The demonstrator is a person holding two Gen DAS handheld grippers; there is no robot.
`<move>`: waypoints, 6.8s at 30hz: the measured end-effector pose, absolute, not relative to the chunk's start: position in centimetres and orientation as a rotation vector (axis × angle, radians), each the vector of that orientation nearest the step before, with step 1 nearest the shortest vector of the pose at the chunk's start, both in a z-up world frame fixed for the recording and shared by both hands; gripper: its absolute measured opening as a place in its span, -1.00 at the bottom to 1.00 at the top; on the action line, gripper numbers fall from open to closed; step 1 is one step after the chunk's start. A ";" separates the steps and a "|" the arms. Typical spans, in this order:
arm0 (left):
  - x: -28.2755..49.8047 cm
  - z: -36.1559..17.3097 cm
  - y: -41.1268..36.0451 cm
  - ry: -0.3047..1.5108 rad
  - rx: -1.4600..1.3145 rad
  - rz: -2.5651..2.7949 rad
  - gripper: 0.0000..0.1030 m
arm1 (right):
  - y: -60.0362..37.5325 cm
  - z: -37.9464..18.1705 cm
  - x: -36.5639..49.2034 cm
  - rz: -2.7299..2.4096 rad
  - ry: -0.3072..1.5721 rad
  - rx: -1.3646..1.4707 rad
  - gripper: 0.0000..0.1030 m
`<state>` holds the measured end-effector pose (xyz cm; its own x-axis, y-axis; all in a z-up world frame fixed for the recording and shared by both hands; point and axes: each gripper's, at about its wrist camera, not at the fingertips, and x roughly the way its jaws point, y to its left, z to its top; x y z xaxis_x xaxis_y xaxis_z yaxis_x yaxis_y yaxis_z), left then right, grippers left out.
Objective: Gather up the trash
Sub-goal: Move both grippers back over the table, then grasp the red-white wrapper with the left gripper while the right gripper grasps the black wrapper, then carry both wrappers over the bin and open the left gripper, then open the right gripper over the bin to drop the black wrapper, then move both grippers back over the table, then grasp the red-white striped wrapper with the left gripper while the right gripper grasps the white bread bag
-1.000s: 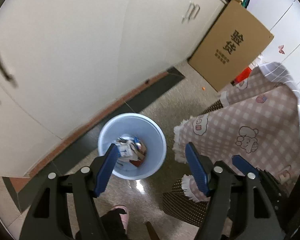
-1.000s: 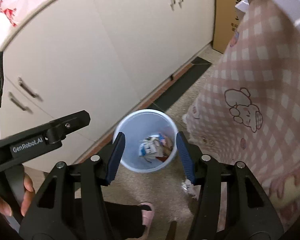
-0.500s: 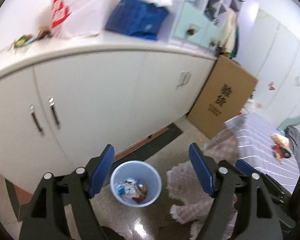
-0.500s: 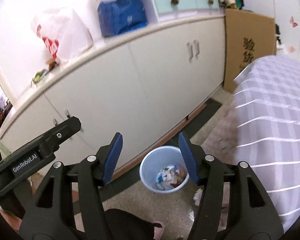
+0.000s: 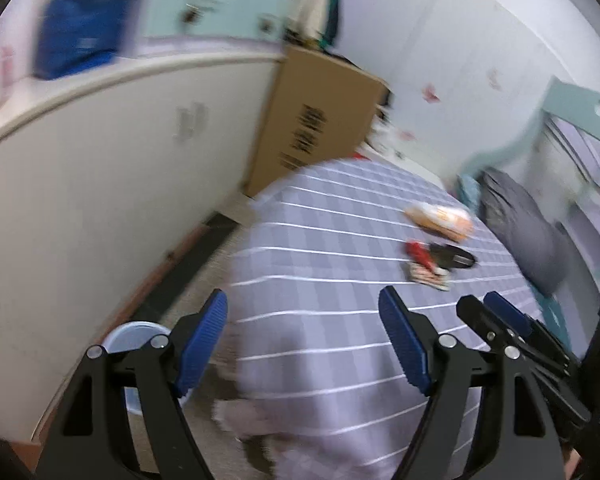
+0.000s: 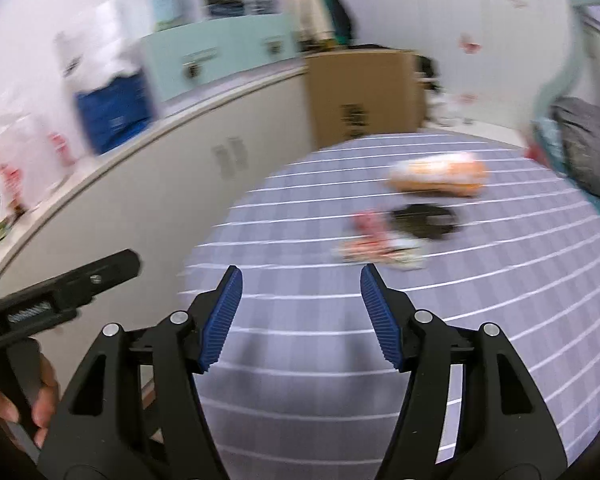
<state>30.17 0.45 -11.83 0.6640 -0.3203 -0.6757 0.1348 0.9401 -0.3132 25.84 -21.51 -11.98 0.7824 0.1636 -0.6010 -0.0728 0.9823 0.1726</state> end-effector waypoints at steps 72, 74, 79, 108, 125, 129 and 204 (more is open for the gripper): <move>27.1 -23.2 23.6 0.907 -0.481 0.080 -0.83 | 4.3 -19.3 28.7 0.604 0.830 -0.050 -0.59; 27.1 -25.0 24.7 0.941 -0.504 0.100 -0.83 | 5.7 -21.2 28.7 0.610 0.864 -0.051 -0.59; 27.7 -29.2 26.1 1.026 -0.524 0.133 -0.83 | 7.7 -25.4 28.9 0.593 0.929 -0.061 -0.59; 27.9 -33.0 26.5 1.074 -0.497 0.231 0.14 | 8.1 -30.8 29.9 0.528 0.997 -0.030 -0.59; 26.5 -32.4 28.2 1.051 -0.482 0.275 0.27 | 9.6 -29.4 30.2 0.559 0.913 0.027 -0.58; 26.2 -32.1 28.6 1.040 -0.488 0.284 0.29 | 9.7 -29.0 30.7 0.562 0.872 0.066 -0.31; 37.7 -17.5 -19.7 1.030 -0.148 -0.215 0.36 | -37.7 -14.4 26.8 -0.014 0.706 0.198 0.45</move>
